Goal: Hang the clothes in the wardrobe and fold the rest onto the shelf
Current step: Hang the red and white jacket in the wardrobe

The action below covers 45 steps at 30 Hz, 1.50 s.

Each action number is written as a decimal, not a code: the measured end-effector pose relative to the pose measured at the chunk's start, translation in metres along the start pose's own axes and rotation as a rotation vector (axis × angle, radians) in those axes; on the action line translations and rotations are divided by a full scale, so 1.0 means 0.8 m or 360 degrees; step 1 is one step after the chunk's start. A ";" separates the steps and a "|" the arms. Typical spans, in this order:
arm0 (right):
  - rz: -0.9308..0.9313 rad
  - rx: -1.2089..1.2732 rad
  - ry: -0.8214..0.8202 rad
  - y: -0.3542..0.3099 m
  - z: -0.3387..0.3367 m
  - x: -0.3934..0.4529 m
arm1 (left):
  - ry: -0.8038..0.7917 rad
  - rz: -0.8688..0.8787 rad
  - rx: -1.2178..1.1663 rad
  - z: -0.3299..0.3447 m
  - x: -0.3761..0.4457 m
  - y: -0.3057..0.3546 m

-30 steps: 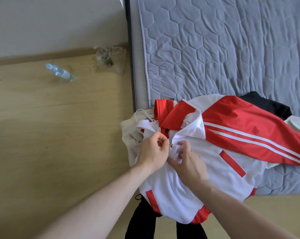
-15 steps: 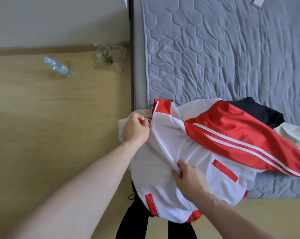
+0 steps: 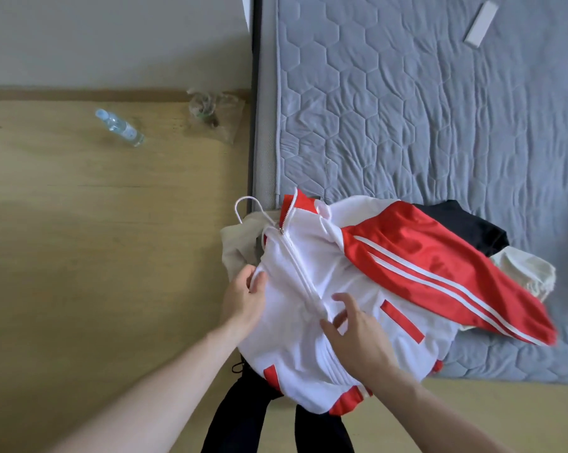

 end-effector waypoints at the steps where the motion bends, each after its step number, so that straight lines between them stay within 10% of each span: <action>1: -0.0012 0.0061 0.0098 -0.007 -0.022 -0.007 | 0.0071 0.0104 -0.0052 -0.013 -0.015 0.021; 9: -0.0270 0.0240 0.0771 -0.068 -0.262 -0.088 | -0.0119 0.0583 -0.0489 -0.089 -0.174 0.174; 15: -0.0494 -0.0232 0.0681 -0.155 -0.415 -0.175 | -0.0302 0.0726 -0.0480 -0.190 -0.332 0.292; 22: -0.0945 -0.0127 0.0588 -0.298 -0.509 -0.302 | 0.0069 0.0892 -0.0242 -0.397 -0.431 0.363; 33: -0.1500 0.0184 -0.0278 -0.590 -0.390 -0.435 | 0.1200 0.0915 0.0105 -0.715 -0.481 0.295; 45: -0.1888 -0.0082 -0.0306 -0.925 -0.112 -0.518 | 0.1458 0.0505 0.0397 -1.030 -0.470 0.036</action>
Point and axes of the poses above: each hand's wrist, its own x-axis towards the middle knuckle, its own z-axis out of the palm, y = z × x, the point moved 9 cm from there along x, towards the middle knuckle, and after that the axes turned 3 degrees about y, right-handed, at the moved point
